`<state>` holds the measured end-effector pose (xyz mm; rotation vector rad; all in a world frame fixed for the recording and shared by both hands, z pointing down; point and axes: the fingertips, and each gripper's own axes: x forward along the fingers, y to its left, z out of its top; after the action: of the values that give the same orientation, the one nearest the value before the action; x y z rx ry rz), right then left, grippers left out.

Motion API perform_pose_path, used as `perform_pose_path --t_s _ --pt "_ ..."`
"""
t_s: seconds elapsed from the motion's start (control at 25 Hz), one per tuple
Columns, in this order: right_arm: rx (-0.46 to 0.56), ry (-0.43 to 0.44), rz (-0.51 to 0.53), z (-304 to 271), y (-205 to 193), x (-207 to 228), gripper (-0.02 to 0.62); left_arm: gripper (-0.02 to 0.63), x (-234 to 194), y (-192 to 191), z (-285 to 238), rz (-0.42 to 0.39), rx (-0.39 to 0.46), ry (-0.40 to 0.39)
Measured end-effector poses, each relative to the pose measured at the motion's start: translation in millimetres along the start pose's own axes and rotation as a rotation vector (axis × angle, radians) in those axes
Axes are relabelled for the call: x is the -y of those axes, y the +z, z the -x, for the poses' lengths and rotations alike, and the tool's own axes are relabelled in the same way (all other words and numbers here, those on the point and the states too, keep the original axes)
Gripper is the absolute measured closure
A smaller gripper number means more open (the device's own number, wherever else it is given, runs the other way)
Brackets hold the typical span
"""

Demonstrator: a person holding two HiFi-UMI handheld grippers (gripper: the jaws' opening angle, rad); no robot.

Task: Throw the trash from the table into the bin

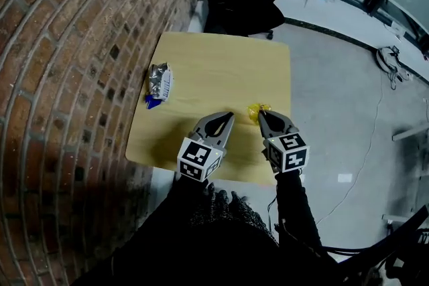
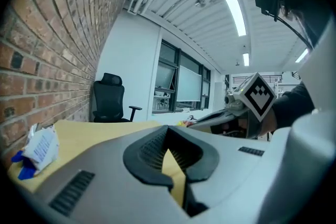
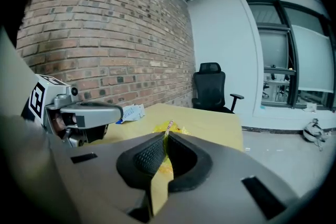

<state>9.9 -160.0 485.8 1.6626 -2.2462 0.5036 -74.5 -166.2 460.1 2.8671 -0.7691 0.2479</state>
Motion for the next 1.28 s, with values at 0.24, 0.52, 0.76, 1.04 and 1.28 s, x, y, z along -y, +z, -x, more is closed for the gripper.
perform_pose_path --t_s 0.24,0.52,0.76,1.04,1.28 --pt "0.025 -0.092 -0.049 73 -27 65 0.583 0.600 75 -4 -37 -0.018 -0.018 -0.060" --pt "0.052 -0.169 -0.087 148 -48 129 0.583 0.600 159 -1 -82 -0.037 -0.020 -0.126" --pt "0.084 -0.225 -0.169 175 -61 166 0.583 0.601 192 -3 -114 -0.052 -0.045 -0.192" --pt "0.069 -0.296 -0.189 170 -60 205 0.583 0.600 196 8 -174 -0.051 -0.036 -0.286" --pt "0.060 -0.366 -0.180 172 -48 237 0.583 0.601 207 18 -216 -0.043 -0.036 -0.382"
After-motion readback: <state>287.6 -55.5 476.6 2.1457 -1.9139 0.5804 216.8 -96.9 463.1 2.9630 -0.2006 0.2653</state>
